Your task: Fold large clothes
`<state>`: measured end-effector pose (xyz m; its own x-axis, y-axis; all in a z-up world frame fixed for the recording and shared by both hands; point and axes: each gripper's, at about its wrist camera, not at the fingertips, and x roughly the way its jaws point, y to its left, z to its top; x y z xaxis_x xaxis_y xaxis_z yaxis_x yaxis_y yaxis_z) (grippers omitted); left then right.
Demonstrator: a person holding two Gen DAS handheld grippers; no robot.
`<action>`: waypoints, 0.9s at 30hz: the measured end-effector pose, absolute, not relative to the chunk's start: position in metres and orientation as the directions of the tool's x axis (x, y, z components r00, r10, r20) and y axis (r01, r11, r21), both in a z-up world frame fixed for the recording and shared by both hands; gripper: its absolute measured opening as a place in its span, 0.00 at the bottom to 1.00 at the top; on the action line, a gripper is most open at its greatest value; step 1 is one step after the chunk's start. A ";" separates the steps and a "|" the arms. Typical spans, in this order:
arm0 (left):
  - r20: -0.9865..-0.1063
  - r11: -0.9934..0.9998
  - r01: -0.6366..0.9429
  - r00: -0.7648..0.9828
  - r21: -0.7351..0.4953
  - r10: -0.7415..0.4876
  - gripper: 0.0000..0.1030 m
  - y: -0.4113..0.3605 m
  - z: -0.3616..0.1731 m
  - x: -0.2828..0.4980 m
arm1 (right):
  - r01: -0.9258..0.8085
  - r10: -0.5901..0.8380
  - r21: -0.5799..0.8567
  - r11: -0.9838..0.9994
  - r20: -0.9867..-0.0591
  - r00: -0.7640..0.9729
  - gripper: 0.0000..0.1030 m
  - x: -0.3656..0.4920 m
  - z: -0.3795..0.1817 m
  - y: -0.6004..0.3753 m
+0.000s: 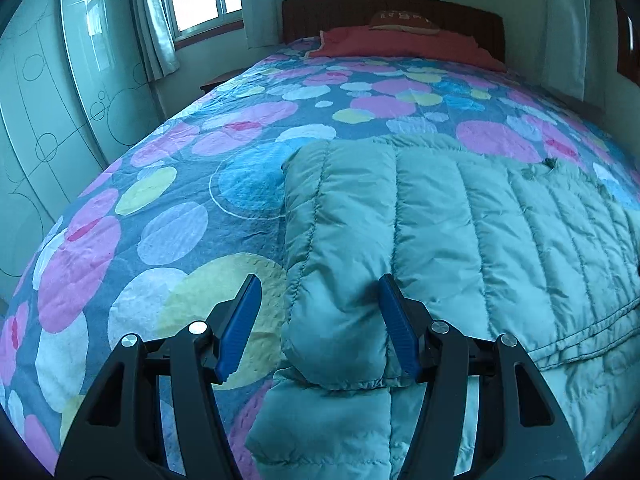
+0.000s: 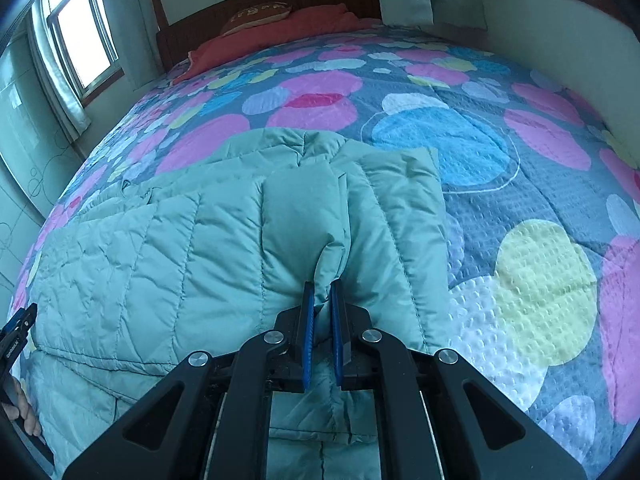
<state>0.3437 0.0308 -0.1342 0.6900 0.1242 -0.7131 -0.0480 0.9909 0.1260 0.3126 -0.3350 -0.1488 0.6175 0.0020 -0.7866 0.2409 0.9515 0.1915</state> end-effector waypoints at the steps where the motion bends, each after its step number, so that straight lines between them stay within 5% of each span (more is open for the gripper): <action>1: -0.720 0.989 -0.044 0.681 0.140 0.132 0.58 0.030 -0.139 0.346 | 0.236 0.005 0.191 0.953 -0.787 0.618 0.10 0.312 -0.150 -0.335; 6: -0.724 0.986 -0.017 0.677 0.164 0.132 0.58 0.029 -0.134 0.344 | 0.246 -0.007 0.181 0.952 -0.794 0.608 0.18 0.309 -0.143 -0.334; 11: -0.672 0.994 -0.014 0.735 0.111 0.086 0.58 0.031 -0.106 0.341 | 0.258 -0.056 0.165 0.952 -0.736 0.675 0.45 0.308 -0.112 -0.328; 27: -0.783 0.994 -0.026 0.613 0.108 0.101 0.62 0.032 -0.143 0.405 | 0.220 -0.038 0.116 0.969 -0.806 0.591 0.46 0.377 -0.141 -0.304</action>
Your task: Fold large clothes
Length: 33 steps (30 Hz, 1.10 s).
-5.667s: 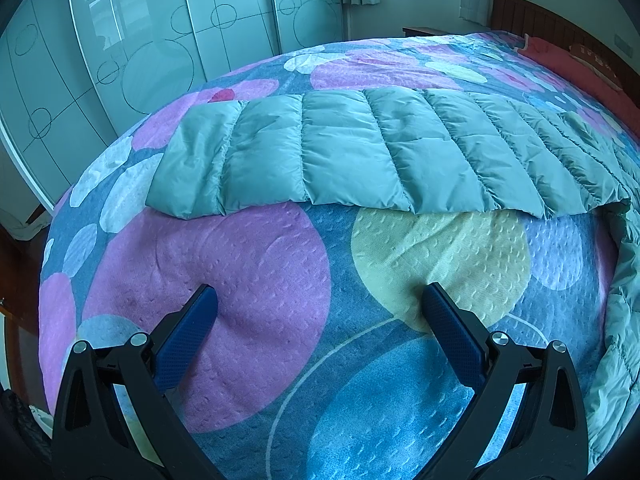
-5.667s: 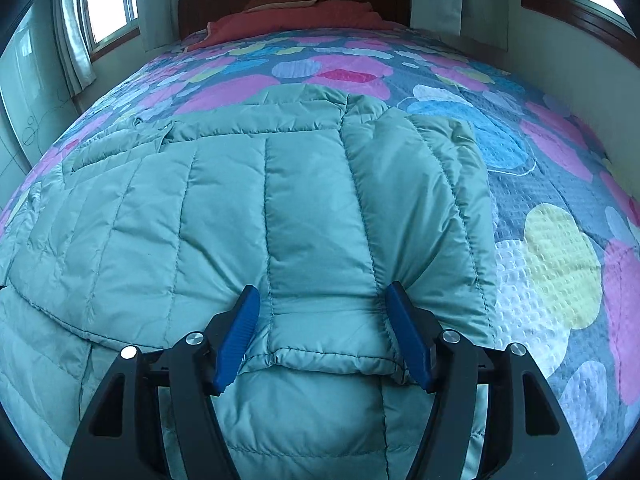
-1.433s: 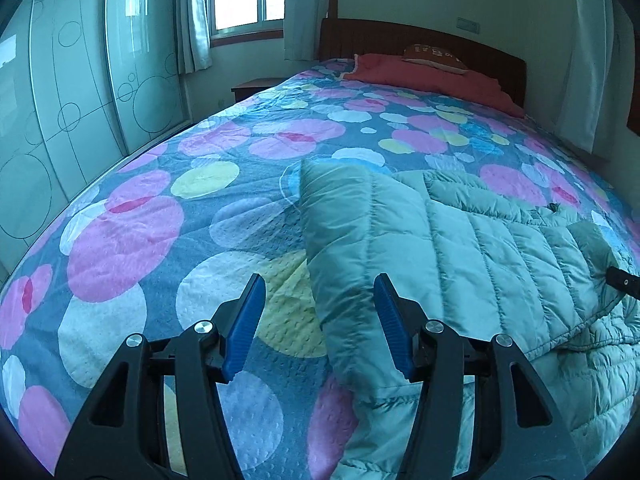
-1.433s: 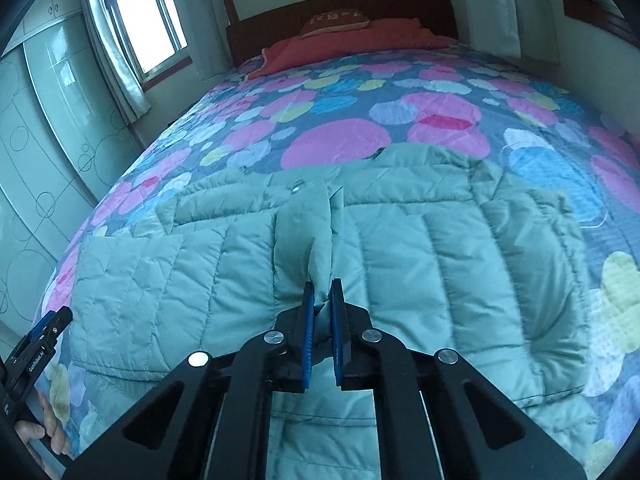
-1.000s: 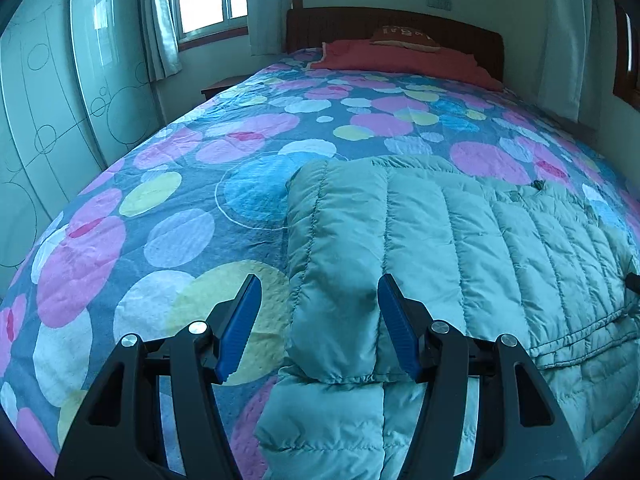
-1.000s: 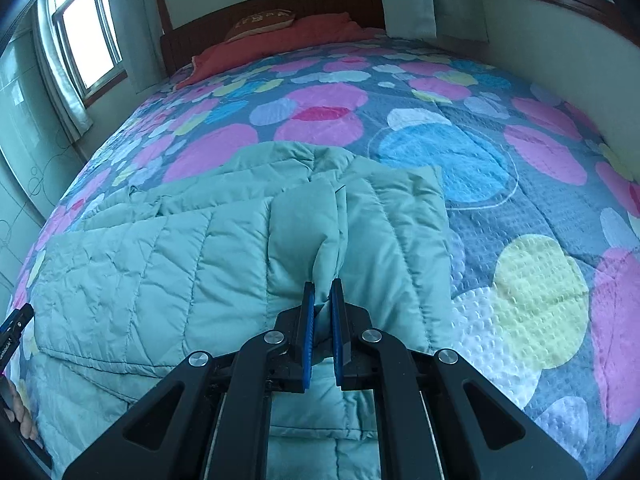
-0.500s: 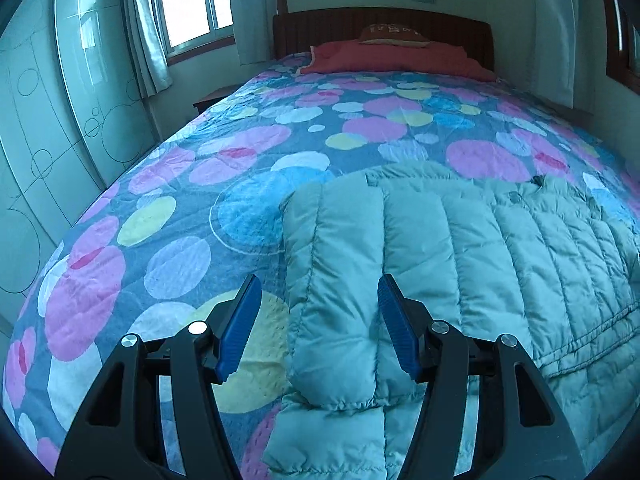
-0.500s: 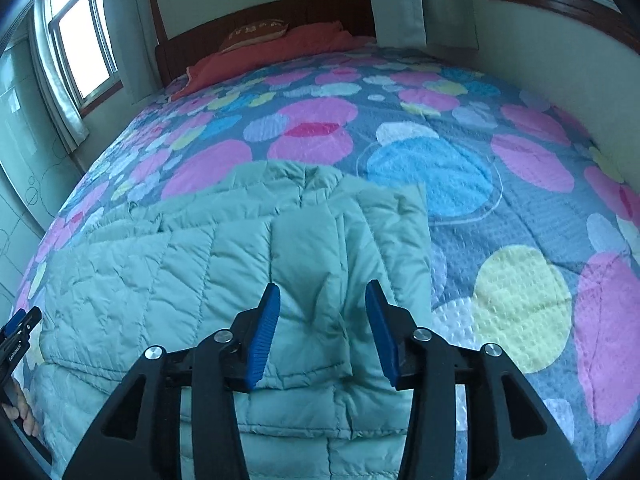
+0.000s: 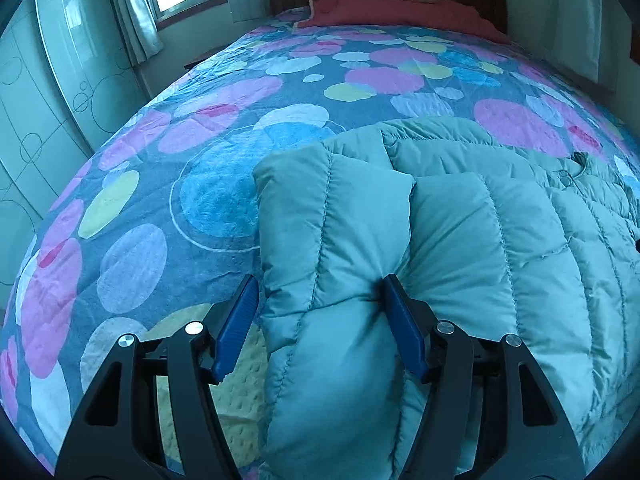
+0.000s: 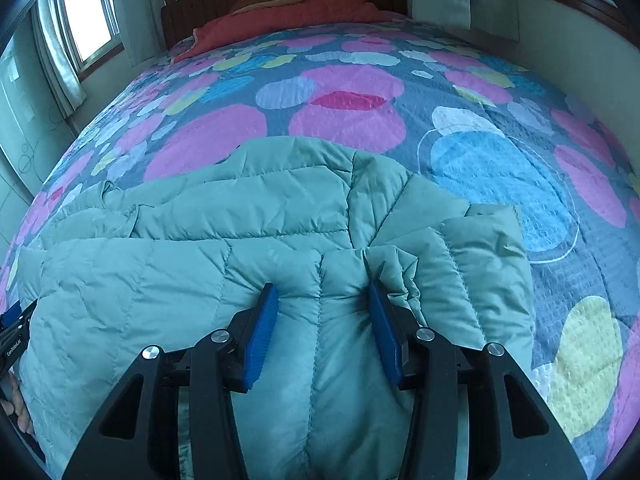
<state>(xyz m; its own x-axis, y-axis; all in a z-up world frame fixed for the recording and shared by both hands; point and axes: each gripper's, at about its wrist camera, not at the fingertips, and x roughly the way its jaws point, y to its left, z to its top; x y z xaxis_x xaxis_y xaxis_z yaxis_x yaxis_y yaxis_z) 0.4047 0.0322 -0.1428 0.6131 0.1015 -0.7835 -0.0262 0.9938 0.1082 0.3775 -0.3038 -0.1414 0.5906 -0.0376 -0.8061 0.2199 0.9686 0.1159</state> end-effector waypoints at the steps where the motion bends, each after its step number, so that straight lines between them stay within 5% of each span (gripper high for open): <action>1: -0.779 0.996 -0.034 0.621 0.083 0.086 0.62 0.035 -0.138 0.397 | 0.216 -0.033 0.123 0.969 -0.797 0.603 0.46 0.369 -0.136 -0.303; 15: -0.746 0.999 -0.025 0.666 -0.047 -0.019 0.63 0.032 -0.129 0.331 | 0.179 -0.059 0.066 0.982 -0.786 0.615 0.52 0.313 -0.146 -0.283; 18: -0.777 0.998 0.030 0.630 0.050 0.020 0.65 0.015 -0.152 0.338 | 0.167 -0.080 0.029 0.985 -0.792 0.605 0.54 0.317 -0.162 -0.279; 33: -0.782 0.998 -0.044 0.623 -0.052 -0.013 0.65 0.052 -0.127 0.254 | 0.230 -0.044 0.122 0.966 -0.793 0.607 0.54 0.209 -0.133 -0.304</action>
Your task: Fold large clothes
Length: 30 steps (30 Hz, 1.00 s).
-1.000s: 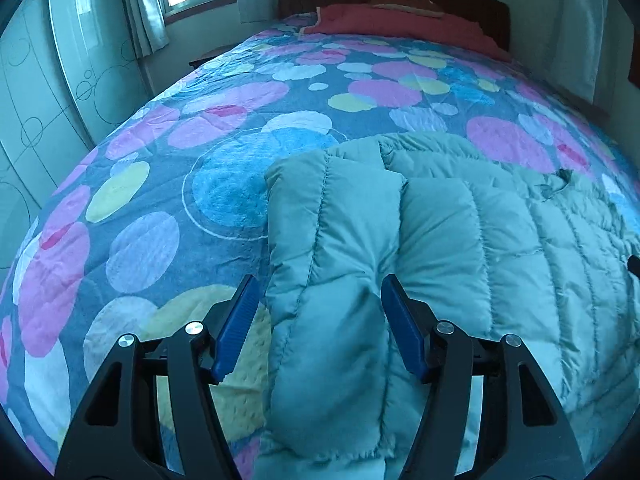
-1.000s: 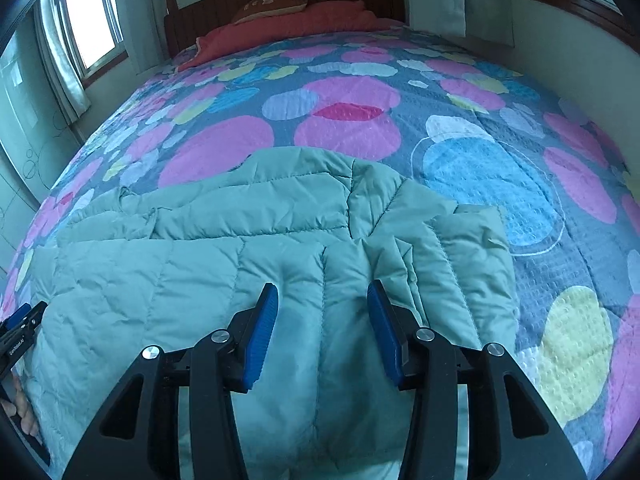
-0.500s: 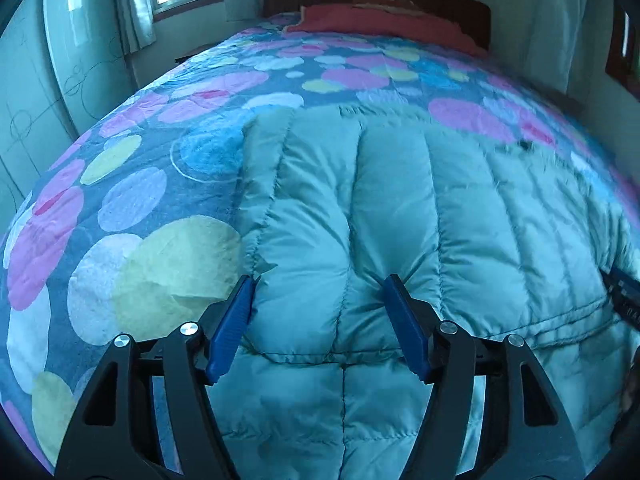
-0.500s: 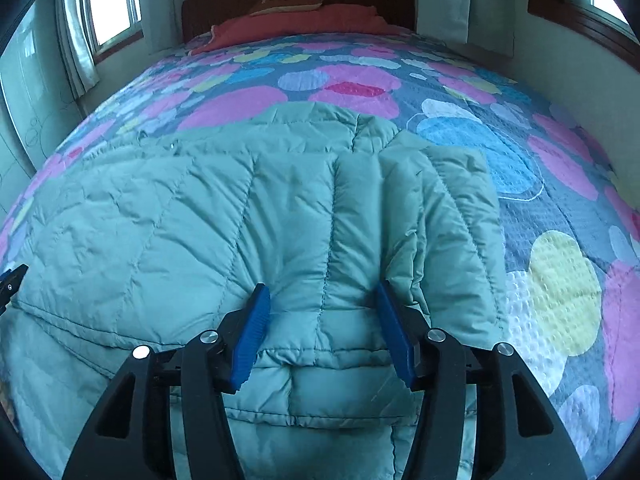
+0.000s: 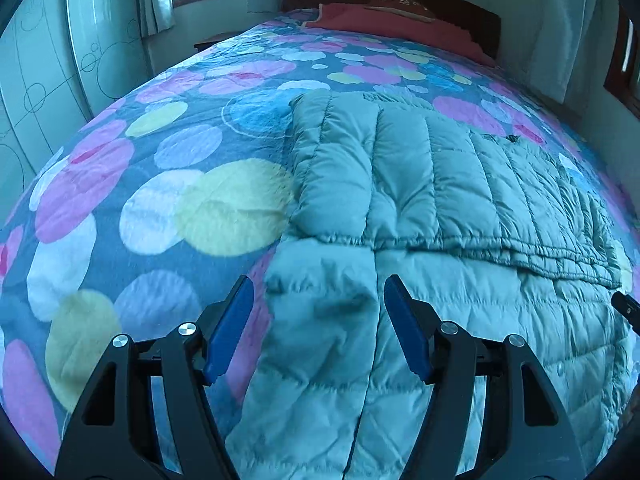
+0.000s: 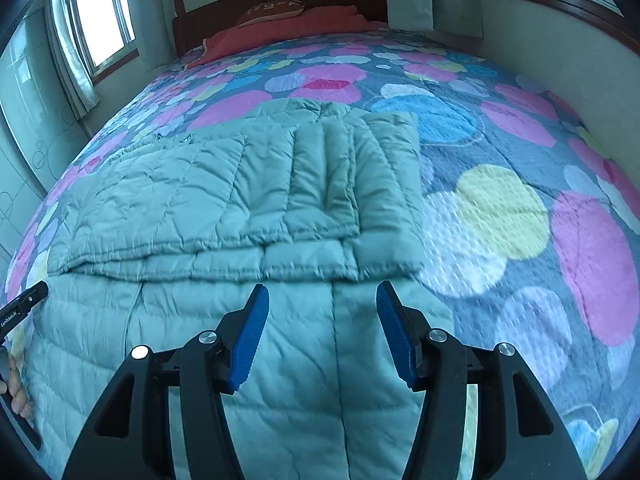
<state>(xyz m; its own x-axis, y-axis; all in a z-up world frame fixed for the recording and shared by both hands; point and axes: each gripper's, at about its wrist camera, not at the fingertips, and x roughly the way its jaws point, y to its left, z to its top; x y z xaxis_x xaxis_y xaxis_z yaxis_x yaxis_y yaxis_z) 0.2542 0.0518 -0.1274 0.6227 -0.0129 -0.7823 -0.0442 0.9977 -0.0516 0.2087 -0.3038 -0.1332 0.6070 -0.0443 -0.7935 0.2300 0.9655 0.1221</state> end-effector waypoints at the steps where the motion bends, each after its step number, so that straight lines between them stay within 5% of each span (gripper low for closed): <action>1: -0.784 0.997 -0.049 0.620 -0.059 -0.016 0.65 0.055 -0.127 0.245 | 0.237 -0.048 0.121 0.964 -0.797 0.602 0.54 0.197 -0.134 -0.306; 21: -0.815 0.944 -0.279 0.580 -0.175 0.021 0.66 0.124 -0.131 0.074 | 0.352 -0.025 0.212 0.912 -0.827 0.561 0.54 0.033 -0.157 -0.334; 30: -0.831 0.877 -0.337 0.544 -0.343 -0.116 0.66 0.129 -0.148 0.046 | 0.391 0.038 0.312 0.866 -0.820 0.571 0.55 0.006 -0.162 -0.339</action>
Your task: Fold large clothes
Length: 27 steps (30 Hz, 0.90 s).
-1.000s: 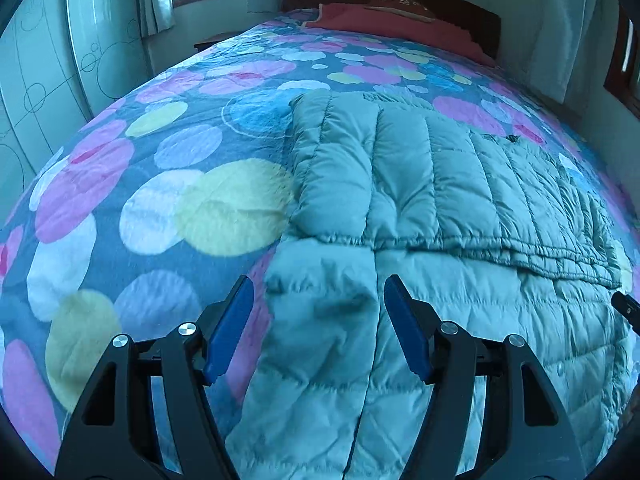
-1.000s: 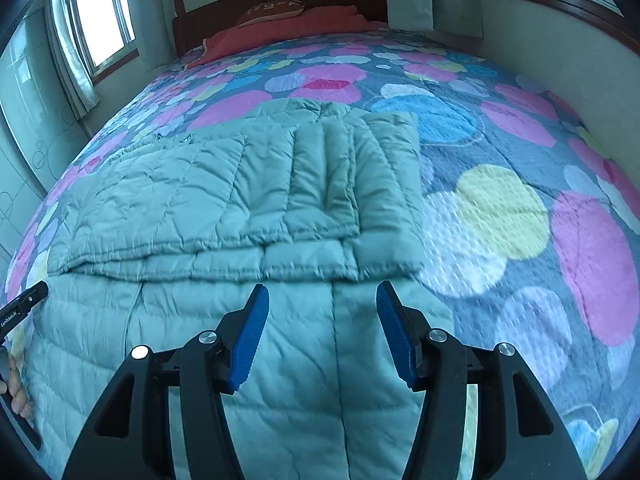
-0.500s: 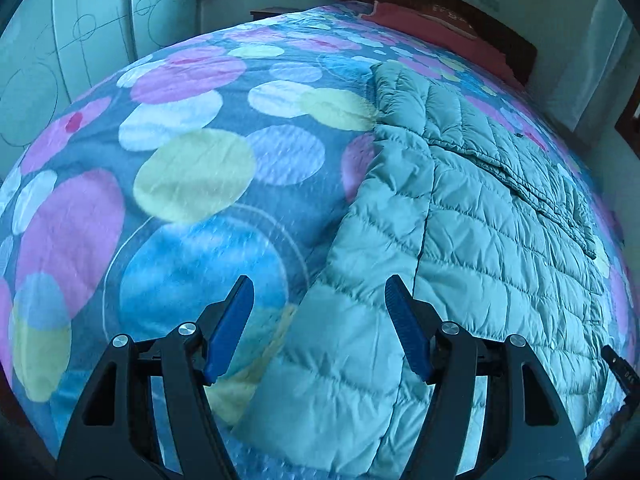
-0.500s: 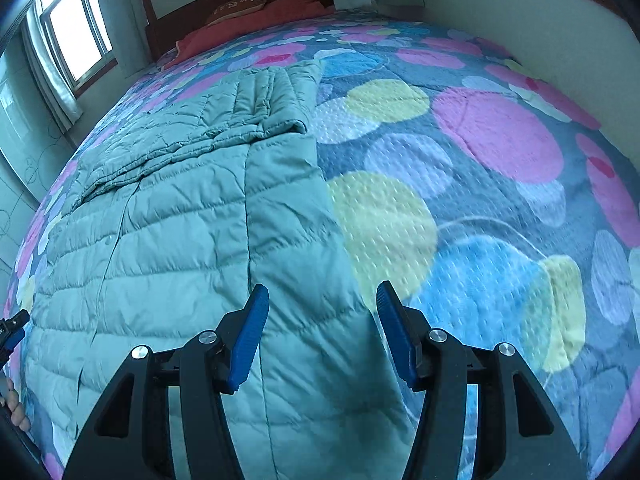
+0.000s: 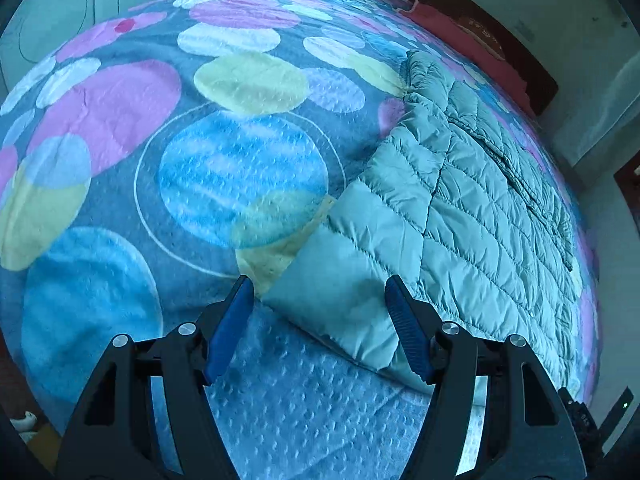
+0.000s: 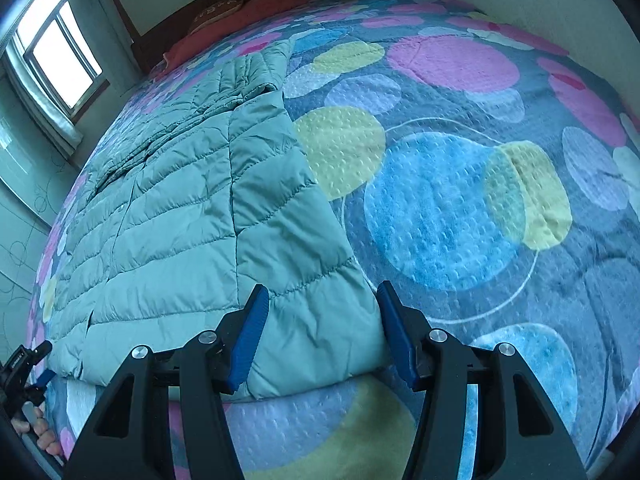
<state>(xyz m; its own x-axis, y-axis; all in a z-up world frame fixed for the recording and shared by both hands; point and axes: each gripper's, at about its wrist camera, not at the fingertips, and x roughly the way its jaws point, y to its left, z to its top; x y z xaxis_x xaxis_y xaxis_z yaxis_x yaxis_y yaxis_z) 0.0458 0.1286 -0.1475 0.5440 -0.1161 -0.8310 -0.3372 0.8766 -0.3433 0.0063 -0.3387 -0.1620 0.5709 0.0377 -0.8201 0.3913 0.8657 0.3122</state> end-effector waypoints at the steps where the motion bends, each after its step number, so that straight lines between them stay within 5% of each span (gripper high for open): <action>1: -0.829 0.867 -0.342 0.544 -0.363 -0.133 0.66 0.128 -0.148 0.043 | 0.397 0.043 0.323 0.859 -0.818 0.573 0.55 0.004 -0.162 -0.339; 17: -0.771 0.771 -0.384 0.601 -0.508 -0.208 0.65 0.125 -0.153 0.041 | 0.454 0.158 0.550 0.701 -0.741 0.652 0.57 -0.018 -0.169 -0.340; 19: -0.760 0.762 -0.375 0.610 -0.528 -0.226 0.58 0.125 -0.155 0.045 | 0.448 0.165 0.572 0.687 -0.723 0.670 0.57 -0.012 -0.170 -0.342; 22: -0.748 0.760 -0.360 0.619 -0.541 -0.239 0.51 0.123 -0.156 0.044 | 0.429 0.196 0.603 0.673 -0.704 0.683 0.53 -0.008 -0.172 -0.339; 27: -0.738 0.762 -0.343 0.626 -0.550 -0.251 0.37 0.125 -0.159 0.044 | 0.396 0.207 0.593 0.701 -0.701 0.683 0.32 -0.004 -0.174 -0.328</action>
<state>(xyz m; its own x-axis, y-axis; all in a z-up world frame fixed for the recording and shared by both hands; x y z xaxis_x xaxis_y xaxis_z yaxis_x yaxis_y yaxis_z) 0.0435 0.1247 -0.1591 0.6261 -0.2507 -0.7384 -0.3433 0.7616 -0.5497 -0.0036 -0.3282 -0.1740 0.6828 0.2067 -0.7007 0.3963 0.7009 0.5930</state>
